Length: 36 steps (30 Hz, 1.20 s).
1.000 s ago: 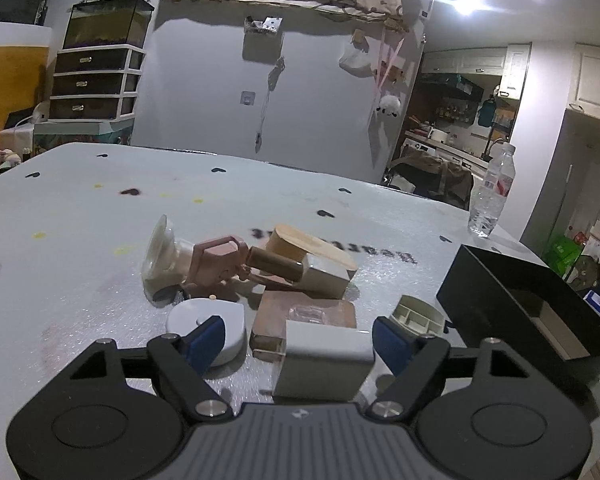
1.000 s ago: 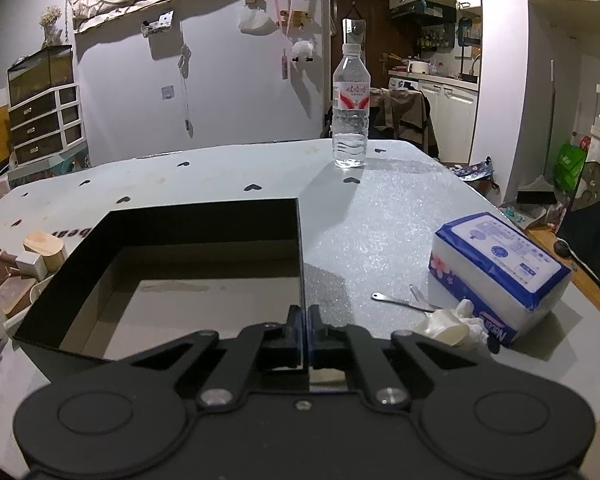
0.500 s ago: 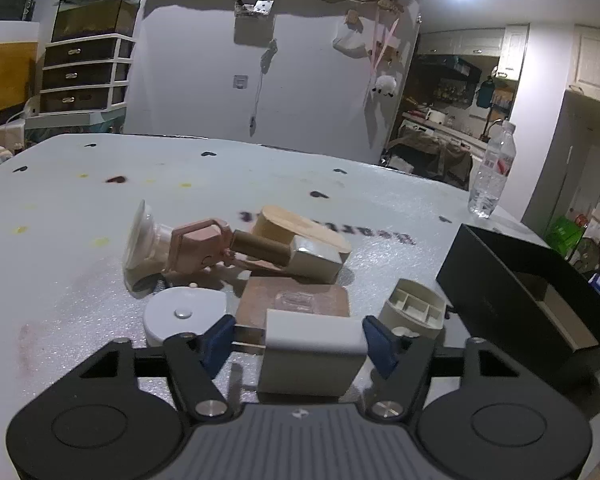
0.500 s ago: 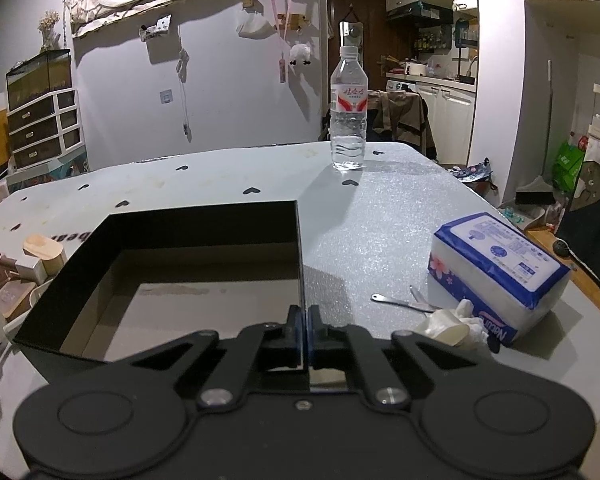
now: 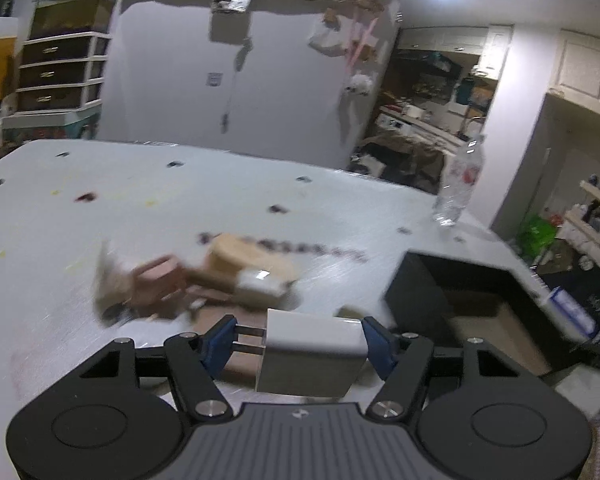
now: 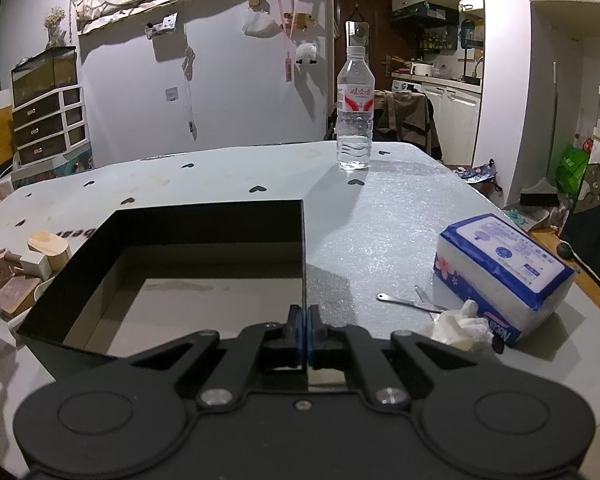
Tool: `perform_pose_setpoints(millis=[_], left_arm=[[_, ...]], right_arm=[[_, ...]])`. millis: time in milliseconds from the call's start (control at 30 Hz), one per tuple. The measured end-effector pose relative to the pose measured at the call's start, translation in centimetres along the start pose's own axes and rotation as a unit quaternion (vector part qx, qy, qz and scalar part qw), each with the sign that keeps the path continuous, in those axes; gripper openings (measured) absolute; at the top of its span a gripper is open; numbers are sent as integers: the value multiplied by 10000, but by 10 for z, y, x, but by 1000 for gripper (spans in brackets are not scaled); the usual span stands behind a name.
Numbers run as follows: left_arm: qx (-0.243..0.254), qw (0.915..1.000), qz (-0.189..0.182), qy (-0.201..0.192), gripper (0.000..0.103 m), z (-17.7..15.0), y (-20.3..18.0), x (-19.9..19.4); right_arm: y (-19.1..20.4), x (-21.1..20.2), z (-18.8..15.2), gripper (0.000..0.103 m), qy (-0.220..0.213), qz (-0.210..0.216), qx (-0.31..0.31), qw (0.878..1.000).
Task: Organize rigid objects
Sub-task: 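Carry the charger over the black box and open the left tool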
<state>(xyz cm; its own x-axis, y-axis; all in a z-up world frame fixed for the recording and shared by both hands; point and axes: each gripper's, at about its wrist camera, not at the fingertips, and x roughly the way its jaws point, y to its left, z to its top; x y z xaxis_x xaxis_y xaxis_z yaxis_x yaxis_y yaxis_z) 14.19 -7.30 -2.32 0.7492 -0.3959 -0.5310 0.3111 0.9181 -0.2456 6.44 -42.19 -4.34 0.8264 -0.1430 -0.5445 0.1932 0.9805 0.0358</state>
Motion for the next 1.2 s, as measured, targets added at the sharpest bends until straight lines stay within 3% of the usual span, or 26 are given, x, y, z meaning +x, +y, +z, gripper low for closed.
perform_pose_setpoints(millis=[233, 433, 800, 1200], left_arm=[[-43, 9964, -775, 351, 67, 42, -68, 31], [-108, 9905, -1096, 819, 68, 53, -135, 87], [-446, 9840, -879, 1483, 68, 39, -196, 186], [-582, 9827, -658, 1629, 68, 30, -205, 215]], right_arm=[[0, -1, 0, 3, 28, 16, -8, 10000], [-3, -1, 0, 3, 41, 112, 16, 9999], [-12, 0, -1, 5, 22, 328, 137, 9994], [-16, 1, -2, 5, 17, 458, 169, 9988]])
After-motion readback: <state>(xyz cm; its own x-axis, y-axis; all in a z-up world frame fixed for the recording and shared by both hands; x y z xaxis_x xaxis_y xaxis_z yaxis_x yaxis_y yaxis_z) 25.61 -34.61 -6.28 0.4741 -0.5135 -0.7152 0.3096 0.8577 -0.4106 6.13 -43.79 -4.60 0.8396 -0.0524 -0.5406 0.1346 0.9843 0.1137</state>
